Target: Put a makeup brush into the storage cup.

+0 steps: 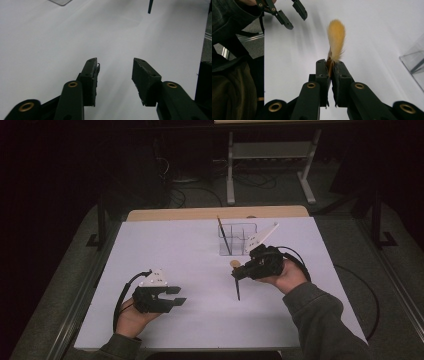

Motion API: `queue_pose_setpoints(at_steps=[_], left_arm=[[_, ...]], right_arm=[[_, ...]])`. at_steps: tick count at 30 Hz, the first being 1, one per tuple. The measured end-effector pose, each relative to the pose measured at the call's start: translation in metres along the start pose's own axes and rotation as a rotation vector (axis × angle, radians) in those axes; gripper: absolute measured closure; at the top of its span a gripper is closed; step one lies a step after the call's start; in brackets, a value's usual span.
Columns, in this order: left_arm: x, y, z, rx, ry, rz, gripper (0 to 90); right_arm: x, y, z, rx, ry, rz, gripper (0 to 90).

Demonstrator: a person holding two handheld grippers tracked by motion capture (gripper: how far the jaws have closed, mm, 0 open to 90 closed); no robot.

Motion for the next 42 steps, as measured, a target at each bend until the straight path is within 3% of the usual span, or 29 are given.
queue_pose_setpoints(at_steps=[14,23,29,35,42], left_arm=[[0.009,-0.005,0.009,0.029,0.023,-0.019,47.2],[0.010,-0.005,0.010,0.026,0.039,-0.014,43.0],[0.012,-0.004,0.012,0.021,0.048,-0.012,40.8],[0.013,-0.005,0.012,0.035,0.055,-0.015,38.6],[0.015,-0.005,0.013,0.040,0.059,-0.027,37.7]], right_arm=[[0.014,-0.004,-0.016,-0.038,-0.024,-0.003,83.0],[0.028,-0.009,-0.024,-0.064,-0.049,-0.012,83.1],[0.038,-0.008,-0.028,-0.071,-0.064,-0.012,83.0],[0.053,-0.004,-0.033,-0.097,-0.087,-0.046,83.1],[0.062,0.002,-0.039,-0.093,-0.107,-0.029,83.1]])
Point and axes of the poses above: each handheld gripper's, and its own axes: x roughly backward along the jaws, y roughly out of its top, z roughly to its left, the point moved 2 cm from there along -x, roughly forward along the jaws, and after that the axes turned 7 degrees about x, right-handed, at the moved point
